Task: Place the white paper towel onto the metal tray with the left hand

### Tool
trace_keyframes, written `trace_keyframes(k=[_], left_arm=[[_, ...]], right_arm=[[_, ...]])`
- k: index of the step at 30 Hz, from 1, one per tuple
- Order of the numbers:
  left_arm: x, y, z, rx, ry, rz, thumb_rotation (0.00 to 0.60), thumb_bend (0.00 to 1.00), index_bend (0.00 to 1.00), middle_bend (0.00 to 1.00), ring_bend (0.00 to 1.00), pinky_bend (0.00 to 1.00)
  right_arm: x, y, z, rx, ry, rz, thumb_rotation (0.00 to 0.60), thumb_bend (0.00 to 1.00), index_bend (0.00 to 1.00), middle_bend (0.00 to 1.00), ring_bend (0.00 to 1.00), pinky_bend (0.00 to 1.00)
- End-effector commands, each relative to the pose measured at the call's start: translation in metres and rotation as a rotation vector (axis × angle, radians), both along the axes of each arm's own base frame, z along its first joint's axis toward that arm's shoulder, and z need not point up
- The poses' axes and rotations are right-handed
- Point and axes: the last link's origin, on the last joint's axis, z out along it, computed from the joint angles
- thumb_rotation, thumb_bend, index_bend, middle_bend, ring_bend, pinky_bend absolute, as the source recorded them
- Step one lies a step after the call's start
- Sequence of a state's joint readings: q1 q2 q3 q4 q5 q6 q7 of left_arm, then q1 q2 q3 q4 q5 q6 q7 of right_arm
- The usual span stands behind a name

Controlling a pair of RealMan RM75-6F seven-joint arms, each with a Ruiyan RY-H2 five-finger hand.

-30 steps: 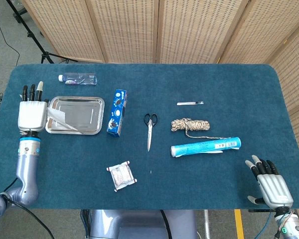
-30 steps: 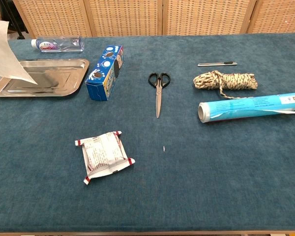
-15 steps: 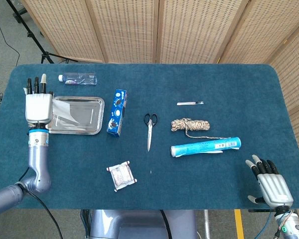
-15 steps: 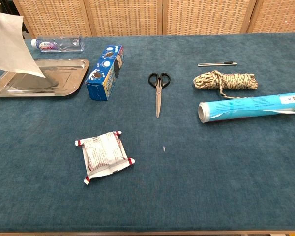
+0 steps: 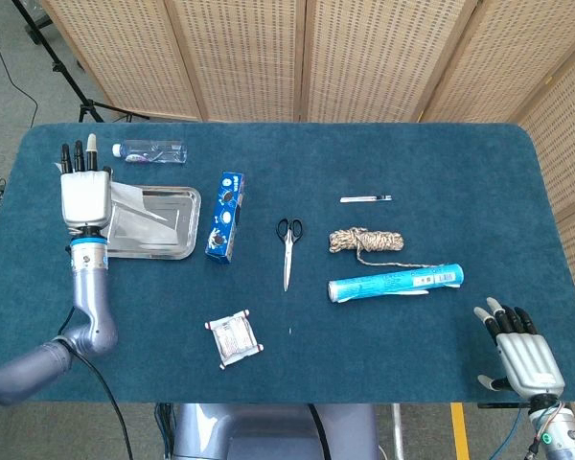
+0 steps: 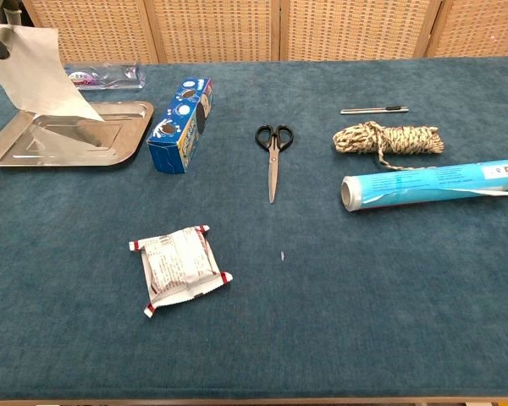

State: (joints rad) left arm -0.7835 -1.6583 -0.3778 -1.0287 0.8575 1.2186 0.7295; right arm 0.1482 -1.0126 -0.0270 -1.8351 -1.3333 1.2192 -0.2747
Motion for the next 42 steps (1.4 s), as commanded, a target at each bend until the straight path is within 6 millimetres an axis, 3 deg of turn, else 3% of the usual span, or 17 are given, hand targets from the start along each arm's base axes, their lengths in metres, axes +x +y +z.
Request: trace_keyframes(k=[1, 9, 21, 33, 42], left_arm=[[0.001, -0.002, -0.015, -0.019, -0.033, 0.005, 0.6, 0.59, 0.64, 0.0, 0.0, 0.0], [0.001, -0.026, -0.046, -0.101, -0.037, 0.039, 0.6, 0.59, 0.65, 0.0, 0.0, 0.0], [-0.002, -0.055, -0.061, -0.192, 0.003, 0.073, 0.6, 0.59, 0.65, 0.0, 0.0, 0.0], [-0.019, -0.057, -0.069, -0.209, 0.034, 0.166, 0.6, 0.59, 0.65, 0.0, 0.0, 0.0], [-0.015, -0.052, -0.078, -0.17, -0.009, 0.187, 0.6, 0.6, 0.65, 0.0, 0.0, 0.0]], right_arm=[[-0.001, -0.001, -0.001, 0.003, 0.001, -0.002, 0.6, 0.0, 0.1, 0.0, 0.0, 0.0], [0.002, 0.0, 0.0, 0.0, -0.004, 0.005, 0.6, 0.0, 0.1, 0.0, 0.0, 0.0], [0.004, 0.003, 0.004, -0.008, -0.019, 0.02, 0.6, 0.0, 0.1, 0.0, 0.0, 0.0], [0.005, 0.003, 0.003, -0.008, -0.022, 0.027, 0.6, 0.0, 0.1, 0.0, 0.0, 0.0], [0.005, 0.003, 0.004, -0.011, -0.025, 0.028, 0.6, 0.0, 0.1, 0.0, 0.0, 0.0]])
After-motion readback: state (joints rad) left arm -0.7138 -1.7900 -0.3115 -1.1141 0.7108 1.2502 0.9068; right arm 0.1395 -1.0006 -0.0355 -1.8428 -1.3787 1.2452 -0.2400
